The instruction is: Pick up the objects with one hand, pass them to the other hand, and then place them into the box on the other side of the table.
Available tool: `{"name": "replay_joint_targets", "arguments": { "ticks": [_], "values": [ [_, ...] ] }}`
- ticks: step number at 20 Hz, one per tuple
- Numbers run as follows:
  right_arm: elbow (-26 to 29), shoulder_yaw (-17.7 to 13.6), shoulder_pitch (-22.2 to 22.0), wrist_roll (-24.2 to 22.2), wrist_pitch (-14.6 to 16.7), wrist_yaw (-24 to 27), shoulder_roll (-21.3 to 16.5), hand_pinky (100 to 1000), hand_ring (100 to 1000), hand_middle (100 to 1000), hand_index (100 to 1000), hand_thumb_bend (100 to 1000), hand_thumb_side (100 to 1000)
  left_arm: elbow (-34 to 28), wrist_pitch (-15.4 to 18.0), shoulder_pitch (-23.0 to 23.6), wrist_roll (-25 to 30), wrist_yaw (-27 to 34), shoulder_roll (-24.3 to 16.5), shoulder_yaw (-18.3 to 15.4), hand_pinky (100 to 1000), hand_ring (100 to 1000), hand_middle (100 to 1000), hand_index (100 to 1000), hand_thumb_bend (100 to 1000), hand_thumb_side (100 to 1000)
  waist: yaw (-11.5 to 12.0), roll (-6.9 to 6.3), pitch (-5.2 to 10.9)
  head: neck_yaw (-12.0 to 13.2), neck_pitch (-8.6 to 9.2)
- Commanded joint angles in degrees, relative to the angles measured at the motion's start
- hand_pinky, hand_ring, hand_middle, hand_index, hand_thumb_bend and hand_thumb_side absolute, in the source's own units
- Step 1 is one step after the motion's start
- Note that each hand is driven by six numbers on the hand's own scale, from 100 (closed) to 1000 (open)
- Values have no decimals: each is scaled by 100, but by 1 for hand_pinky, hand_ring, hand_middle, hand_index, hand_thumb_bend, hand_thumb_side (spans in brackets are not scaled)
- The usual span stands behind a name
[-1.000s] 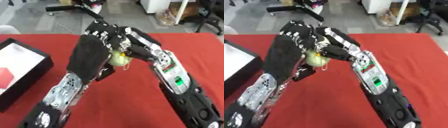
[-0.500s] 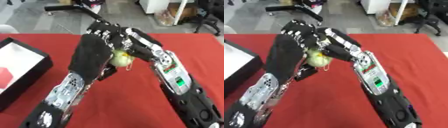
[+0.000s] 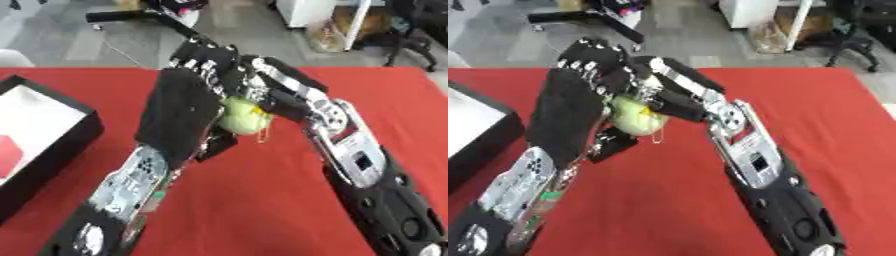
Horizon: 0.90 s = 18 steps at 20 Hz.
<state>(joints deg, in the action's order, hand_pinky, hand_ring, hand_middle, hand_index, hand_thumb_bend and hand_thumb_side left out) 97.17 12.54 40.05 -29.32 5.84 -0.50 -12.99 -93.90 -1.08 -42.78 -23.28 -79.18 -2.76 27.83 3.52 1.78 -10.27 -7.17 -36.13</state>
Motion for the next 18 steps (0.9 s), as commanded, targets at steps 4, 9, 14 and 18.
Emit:
{"name": "replay_joint_targets", "arguments": {
  "ticks": [4,9,14,18],
  "values": [
    [472,-275,154,-149,253,312,-172,700,601,720,849,100,1000,53,-134,134,58,412,-311,-323,684,497,476,572,307,246,-14,-6,137,-62,-19],
    [429,-337,146,-30,261,309,-173,700,600,727,845,100,1000,9,-158,194,86,806,-311,-342,675,484,465,561,242,293,-18,-10,136,-101,-23],
    [337,-375,151,203,231,433,-159,705,605,739,844,138,1000,55,-56,267,106,1328,-271,-341,664,469,452,546,185,345,-15,-14,130,-164,-32],
    [263,-394,166,397,208,548,-141,703,601,739,843,184,1000,86,86,289,96,1752,-252,-325,657,459,441,536,164,375,-4,-12,127,-202,-42]
  ]
}}
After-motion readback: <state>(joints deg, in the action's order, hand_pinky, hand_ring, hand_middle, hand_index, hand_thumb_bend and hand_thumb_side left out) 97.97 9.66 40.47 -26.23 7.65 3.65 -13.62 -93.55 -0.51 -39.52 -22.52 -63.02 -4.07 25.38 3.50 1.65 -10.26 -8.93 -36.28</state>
